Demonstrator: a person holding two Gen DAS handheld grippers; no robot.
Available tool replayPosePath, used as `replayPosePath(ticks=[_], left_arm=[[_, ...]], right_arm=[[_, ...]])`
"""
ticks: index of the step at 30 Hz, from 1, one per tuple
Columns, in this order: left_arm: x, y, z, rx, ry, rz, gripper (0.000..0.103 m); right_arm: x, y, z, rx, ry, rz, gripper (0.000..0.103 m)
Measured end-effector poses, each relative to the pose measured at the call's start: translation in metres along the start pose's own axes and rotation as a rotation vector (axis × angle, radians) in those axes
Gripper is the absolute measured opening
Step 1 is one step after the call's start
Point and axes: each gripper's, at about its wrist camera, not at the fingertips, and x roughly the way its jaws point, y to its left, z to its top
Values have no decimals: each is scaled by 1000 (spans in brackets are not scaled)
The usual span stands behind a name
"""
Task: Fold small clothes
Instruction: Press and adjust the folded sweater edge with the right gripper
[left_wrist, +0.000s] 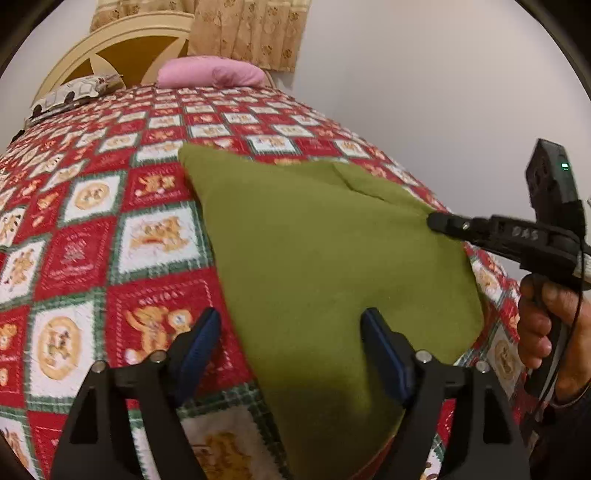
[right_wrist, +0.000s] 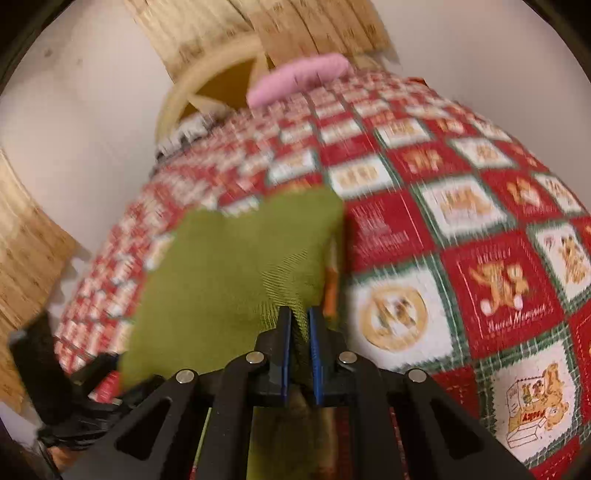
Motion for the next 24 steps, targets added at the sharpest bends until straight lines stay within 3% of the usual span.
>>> replayPosePath(ticks=[5,7,9,11,15,19,20,22,23,24], left_arm=[[-4,2,1,-28,8,-6,81],[-13,2,6,-34,-24,7,81],[-21,4,15,-38,-62,24,81],[-22,6,26,-45,-82,38,85],[-3,8,45,-49,-71,128,88],[27,12,45,-49,29,192,97],[30,15,42,-64,43,187,103],[38,23,39,-111,67,145,103],[42,29,36,-153,78,86,103],[43,32,34,-173,78,61,103]], right_arm=[[3,0,2,-38,12,-8,13],[-11,5,6,-55,-19,-39,31],[-31,19,12,-102,-115,-94,36],[-40,34,19,-150,-157,-81,42],[-12,53,35,-207,-66,52,46],[38,32,35,-161,87,-40,44],[43,25,32,-156,90,-66,44],[43,10,28,-134,76,-62,48],[44,-1,26,-86,85,-47,60],[45,-12,23,-36,96,-16,61]])
